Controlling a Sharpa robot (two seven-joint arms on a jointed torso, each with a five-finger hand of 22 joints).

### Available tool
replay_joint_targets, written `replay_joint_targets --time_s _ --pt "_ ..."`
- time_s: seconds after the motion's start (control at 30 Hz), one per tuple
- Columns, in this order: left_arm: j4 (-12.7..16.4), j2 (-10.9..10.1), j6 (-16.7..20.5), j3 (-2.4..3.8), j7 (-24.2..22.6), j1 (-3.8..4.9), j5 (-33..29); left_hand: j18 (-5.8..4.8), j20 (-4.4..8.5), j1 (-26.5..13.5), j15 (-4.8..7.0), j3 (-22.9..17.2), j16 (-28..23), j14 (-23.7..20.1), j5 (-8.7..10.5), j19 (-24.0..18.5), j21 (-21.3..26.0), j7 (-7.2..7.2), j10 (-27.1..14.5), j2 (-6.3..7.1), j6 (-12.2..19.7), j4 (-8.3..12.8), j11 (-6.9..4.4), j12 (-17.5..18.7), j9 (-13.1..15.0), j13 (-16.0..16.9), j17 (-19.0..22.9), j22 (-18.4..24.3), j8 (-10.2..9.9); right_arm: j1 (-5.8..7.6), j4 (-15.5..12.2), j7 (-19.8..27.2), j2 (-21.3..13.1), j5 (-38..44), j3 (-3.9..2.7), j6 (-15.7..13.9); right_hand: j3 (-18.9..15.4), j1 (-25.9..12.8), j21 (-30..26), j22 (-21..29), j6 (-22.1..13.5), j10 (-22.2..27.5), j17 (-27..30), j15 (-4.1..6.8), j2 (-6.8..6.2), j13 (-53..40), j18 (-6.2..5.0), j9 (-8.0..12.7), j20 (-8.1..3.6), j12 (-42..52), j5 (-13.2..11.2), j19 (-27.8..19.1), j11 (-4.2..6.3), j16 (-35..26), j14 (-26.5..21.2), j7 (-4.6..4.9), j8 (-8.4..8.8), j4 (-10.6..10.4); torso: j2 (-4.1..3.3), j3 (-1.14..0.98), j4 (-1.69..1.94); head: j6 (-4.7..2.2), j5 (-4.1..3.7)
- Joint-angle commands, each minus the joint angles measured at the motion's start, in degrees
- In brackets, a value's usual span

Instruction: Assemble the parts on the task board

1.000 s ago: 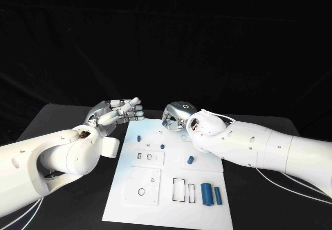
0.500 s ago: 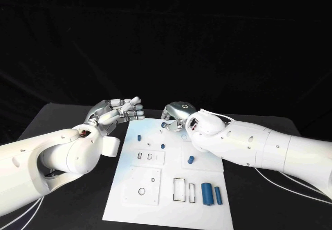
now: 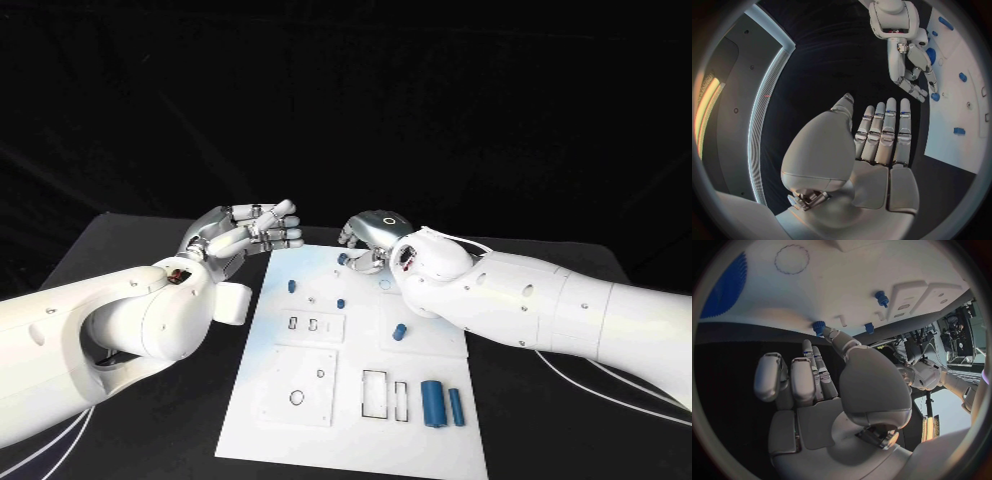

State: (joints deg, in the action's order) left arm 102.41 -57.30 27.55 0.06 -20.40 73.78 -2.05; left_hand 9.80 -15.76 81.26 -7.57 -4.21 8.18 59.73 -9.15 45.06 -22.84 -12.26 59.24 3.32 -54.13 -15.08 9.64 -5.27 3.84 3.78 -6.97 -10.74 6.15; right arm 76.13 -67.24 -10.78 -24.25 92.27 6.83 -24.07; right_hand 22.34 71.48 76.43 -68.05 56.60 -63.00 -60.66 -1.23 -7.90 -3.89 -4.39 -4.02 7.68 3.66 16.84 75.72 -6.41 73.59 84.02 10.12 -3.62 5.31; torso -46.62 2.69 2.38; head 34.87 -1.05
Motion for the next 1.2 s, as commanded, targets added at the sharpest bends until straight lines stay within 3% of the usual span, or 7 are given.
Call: replay_joint_targets --time_s 0.03,0.2,0.37,0.43,0.47,0.6,1.2 --pt "0.0 -0.01 -0.94 0.05 -0.25 0.14 0.18 0.62 -0.03 0.57 -0.24 0.44 -0.3 0.01 0.23 -0.13 -0.32 -0.39 -0.05 0.19 -0.15 0.01 0.31 0.36 -0.07 -0.06 -0.08 -0.05 -0.22 -0.03 -2.77 -1.68 -2.22 0.28 -0.06 -0.7 -0.44 -0.17 -0.31 0.11 -0.1 0.05 0.17 -0.23 -0.59 -0.21 -0.6 -0.13 -0.1 0.43 -0.31 -0.48 0.06 -0.26 0.56 -0.18 -0.16 -0.24 0.12 -0.15 -0.25 -0.14 0.27" --pt "-0.21 -0.33 -0.98 0.05 -0.22 0.14 0.18 0.62 -0.03 0.57 -0.24 0.44 -0.3 0.01 0.23 -0.13 -0.32 -0.39 -0.05 0.19 -0.15 0.01 0.31 0.36 -0.07 -0.06 -0.08 -0.05 -0.22 0.27 -10.1 -2.76 -9.08 -3.29 -0.64 -0.04 -1.56 -0.86 0.17 -0.91 1.6 -4.07 -0.46 0.13 -1.05 -1.16 -0.4 -0.59 -0.32 2.51 0.58 0.23 0.58 0.32 0.76 -0.07 -0.83 -1.36 0.32 -0.28 -0.81 -0.11 0.5" --pt "-0.41 -0.39 -0.92 0.04 -0.15 0.14 0.17 0.61 -0.04 0.62 -0.26 0.46 -0.38 0.04 0.23 -0.19 -0.33 -0.45 -0.11 0.18 -0.1 0.05 0.35 0.47 -0.07 -0.06 -0.11 -0.04 -0.32 1.18 -15.82 -3.93 -15.84 -8.16 -1.07 4.38 -4.33 -1.01 1.95 -3.81 2.51 -17.0 -3.11 2.45 -2.63 -5.59 0.16 -0.86 -1.99 10.54 1.21 2.23 3.71 2.17 1.51 -2.32 -1.18 -2.01 0.65 -0.35 -1.21 -0.03 0.72" --pt "-0.44 -0.33 -1.01 0.04 -0.13 0.13 0.14 0.62 -0.05 0.65 -0.33 0.57 -0.53 0.16 0.24 -0.27 -0.38 -0.72 -0.33 0.23 0.14 0.09 0.52 0.75 -0.1 -0.07 -0.17 -0.04 -0.59 1.44 -17.22 -4.86 -18.34 -8.08 -1.15 7.12 -9.75 -0.36 3.43 -6.18 0.77 -20.89 -8.76 3.43 -3.56 -23.96 0.77 -0.84 -3.47 30.54 0.93 3.88 4.83 5.83 2.78 -3.03 -1.04 -2.91 0.81 -0.41 -1.33 -0.15 0.69" --pt "-0.45 -0.31 -1.03 0.04 -0.12 0.13 0.13 0.62 -0.05 0.65 -0.33 0.57 -0.53 0.16 0.24 -0.27 -0.38 -0.72 -0.33 0.23 0.14 0.09 0.52 0.75 -0.1 -0.07 -0.17 -0.04 -0.59 1.51 -17.4 -5.15 -19.14 -8.52 -1.18 8.09 -16.21 1.73 3.87 -7.08 -0.63 -16.15 -11.42 1.67 -2.72 -42.53 0.69 -1.25 -4.32 49.33 1.07 4.44 4.89 7.72 2.93 -2.68 -1.9 -4.84 0.86 -0.42 -1.36 -0.08 0.77" --pt "-0.5 -0.27 -1.18 0.04 -0.09 0.13 0.12 0.62 -0.05 0.66 -0.33 0.57 -0.53 0.17 0.24 -0.27 -0.38 -0.72 -0.34 0.22 0.15 0.09 0.53 0.76 -0.1 -0.07 -0.18 -0.04 -0.61 1.66 -17.19 -5.98 -21.11 -10.61 -1.22 10.58 -20.03 4.22 4.45 -8.48 -2.49 -16.02 -17.22 1.69 -0.08 -64.86 1.12 -2.0 -2.6 70.0 1.91 5.2 3.17 10.9 3.69 -1.89 -3.95 -8.56 0.91 -0.48 -1.47 0.02 1.13" --pt "-0.79 0.04 -1.15 0.02 0.16 0.13 0.11 0.64 -0.06 0.7 -0.39 0.75 -0.7 0.26 0.25 -0.32 -0.46 -0.77 -0.52 0.46 0.35 0.18 0.62 1.0 -0.11 -0.07 -0.24 -0.05 -0.85 1.3 -12.71 -5.86 -18.5 -11.8 -1.21 10.66 -21.98 6.59 4.89 -9.72 -4.31 -18.2 -22.83 1.34 1.14 -72.97 1.35 -2.54 -1.59 76.91 5.99 5.75 2.35 13.72 4.6 -1.18 -6.2 -12.07 0.85 -0.5 -1.27 0.18 0.83"
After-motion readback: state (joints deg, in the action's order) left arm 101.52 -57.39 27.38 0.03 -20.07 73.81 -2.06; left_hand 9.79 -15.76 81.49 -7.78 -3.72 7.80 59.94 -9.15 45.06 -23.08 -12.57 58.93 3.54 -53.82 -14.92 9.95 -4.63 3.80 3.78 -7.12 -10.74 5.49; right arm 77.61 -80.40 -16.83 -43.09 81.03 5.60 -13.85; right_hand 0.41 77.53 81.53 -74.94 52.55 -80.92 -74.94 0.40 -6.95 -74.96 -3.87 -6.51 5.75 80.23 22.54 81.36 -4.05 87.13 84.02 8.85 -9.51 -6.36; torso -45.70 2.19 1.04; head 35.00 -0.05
